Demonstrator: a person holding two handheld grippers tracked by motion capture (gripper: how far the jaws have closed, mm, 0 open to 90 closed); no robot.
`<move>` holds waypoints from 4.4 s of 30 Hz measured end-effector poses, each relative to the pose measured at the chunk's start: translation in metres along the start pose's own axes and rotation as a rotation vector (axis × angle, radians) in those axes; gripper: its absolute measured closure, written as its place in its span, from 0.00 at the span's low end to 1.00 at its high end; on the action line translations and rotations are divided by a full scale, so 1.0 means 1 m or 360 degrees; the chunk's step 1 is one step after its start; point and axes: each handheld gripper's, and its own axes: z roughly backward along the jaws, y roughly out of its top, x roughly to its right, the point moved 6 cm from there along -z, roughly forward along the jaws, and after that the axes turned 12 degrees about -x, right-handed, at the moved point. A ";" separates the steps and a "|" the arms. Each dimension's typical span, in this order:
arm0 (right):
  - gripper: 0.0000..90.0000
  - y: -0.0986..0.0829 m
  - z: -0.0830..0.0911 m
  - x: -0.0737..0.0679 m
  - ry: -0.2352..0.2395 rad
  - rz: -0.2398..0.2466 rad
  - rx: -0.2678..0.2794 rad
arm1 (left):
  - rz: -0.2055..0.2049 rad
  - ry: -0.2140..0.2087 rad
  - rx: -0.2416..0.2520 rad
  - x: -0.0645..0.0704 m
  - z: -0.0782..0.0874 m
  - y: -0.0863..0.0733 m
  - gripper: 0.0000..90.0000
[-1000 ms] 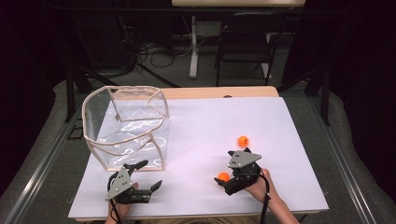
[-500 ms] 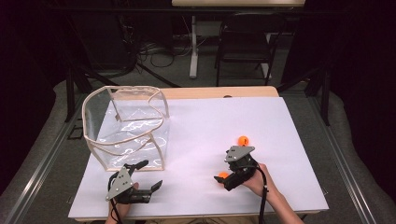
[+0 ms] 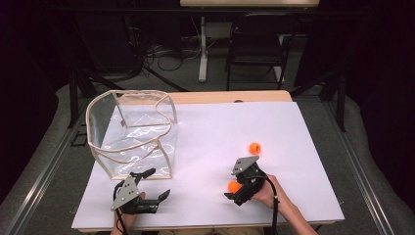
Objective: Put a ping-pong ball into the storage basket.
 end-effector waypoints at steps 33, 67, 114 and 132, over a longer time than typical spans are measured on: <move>0.56 -0.007 -0.002 0.000 -0.0033 -0.0009 -0.0066 | 0.0017 -0.0001 -0.0001 -0.001 0.004 -0.003 0.17; 0.57 0.022 0.018 -0.011 -0.0105 0.0001 0.0328 | 0.0014 0.0004 -0.0010 -0.002 0.002 -0.002 0.17; 0.57 0.056 0.026 0.001 -0.0153 -0.0004 0.0451 | 0.0005 -0.0015 -0.0012 -0.001 -0.001 -0.001 0.17; 0.57 0.054 0.029 0.005 -0.0176 -0.0023 0.0457 | 0.0004 -0.0005 -0.0011 -0.001 -0.001 -0.001 0.17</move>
